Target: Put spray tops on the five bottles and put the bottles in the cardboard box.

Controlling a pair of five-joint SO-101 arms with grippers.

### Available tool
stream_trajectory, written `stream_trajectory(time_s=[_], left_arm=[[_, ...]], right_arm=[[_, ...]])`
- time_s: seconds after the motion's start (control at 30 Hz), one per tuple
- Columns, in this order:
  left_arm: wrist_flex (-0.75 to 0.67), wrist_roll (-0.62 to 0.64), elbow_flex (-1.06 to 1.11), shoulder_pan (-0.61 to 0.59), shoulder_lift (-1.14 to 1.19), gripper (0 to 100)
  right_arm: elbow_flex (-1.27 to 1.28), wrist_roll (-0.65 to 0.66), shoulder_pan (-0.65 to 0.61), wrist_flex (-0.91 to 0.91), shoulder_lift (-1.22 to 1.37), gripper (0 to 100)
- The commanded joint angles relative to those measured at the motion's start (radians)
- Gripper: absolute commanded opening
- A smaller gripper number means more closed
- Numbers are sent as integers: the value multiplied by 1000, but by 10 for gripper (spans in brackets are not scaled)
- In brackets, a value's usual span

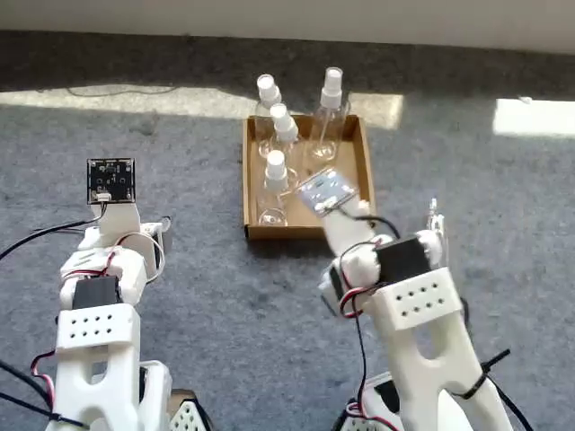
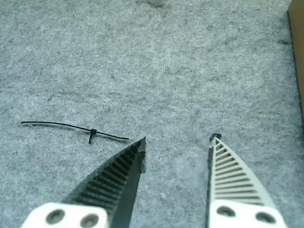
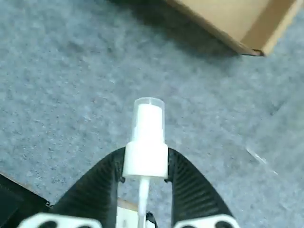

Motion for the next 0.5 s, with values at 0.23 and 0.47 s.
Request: stream_trajectory(time_s=[0.23,0.47], left_arm=[[-12,-6,-12,15,-7,200],[-15,-6,-7,19,-7,200]], right_arm=[[232,-124,-217,-403,-39,17],[312,-290,-245,-588,-39,126]])
